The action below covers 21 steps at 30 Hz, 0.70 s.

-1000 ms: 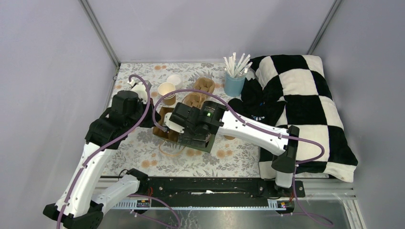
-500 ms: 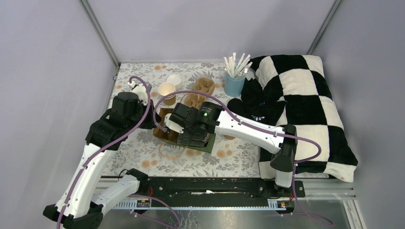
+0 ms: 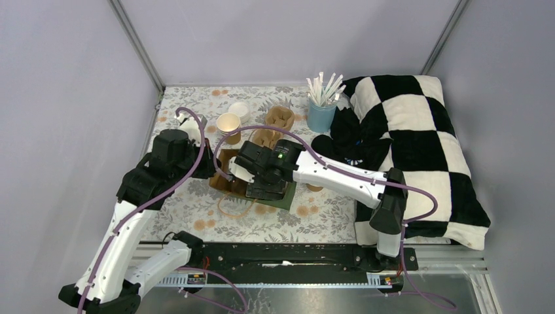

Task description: Pack the takeout coffee

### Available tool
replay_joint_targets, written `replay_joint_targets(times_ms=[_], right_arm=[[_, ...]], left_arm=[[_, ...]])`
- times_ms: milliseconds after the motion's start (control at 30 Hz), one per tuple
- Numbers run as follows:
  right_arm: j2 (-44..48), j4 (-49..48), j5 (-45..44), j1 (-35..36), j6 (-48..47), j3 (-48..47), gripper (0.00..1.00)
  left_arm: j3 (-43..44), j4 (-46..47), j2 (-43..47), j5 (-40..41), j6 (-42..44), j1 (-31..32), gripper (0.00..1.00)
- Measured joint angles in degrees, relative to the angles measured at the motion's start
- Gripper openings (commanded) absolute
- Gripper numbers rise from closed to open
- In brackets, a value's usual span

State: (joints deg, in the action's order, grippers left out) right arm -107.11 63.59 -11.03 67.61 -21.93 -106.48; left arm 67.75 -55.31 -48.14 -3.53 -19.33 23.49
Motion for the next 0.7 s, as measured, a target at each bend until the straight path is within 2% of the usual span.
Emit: replay_joint_targets(times_ms=[700], right_arm=[[-0.8,-5.6,3.1,-2.8,-1.5,6.4,0.58]], left_arm=[[-0.4,0.5,0.4,-0.8,0.0,0.0,0.00]])
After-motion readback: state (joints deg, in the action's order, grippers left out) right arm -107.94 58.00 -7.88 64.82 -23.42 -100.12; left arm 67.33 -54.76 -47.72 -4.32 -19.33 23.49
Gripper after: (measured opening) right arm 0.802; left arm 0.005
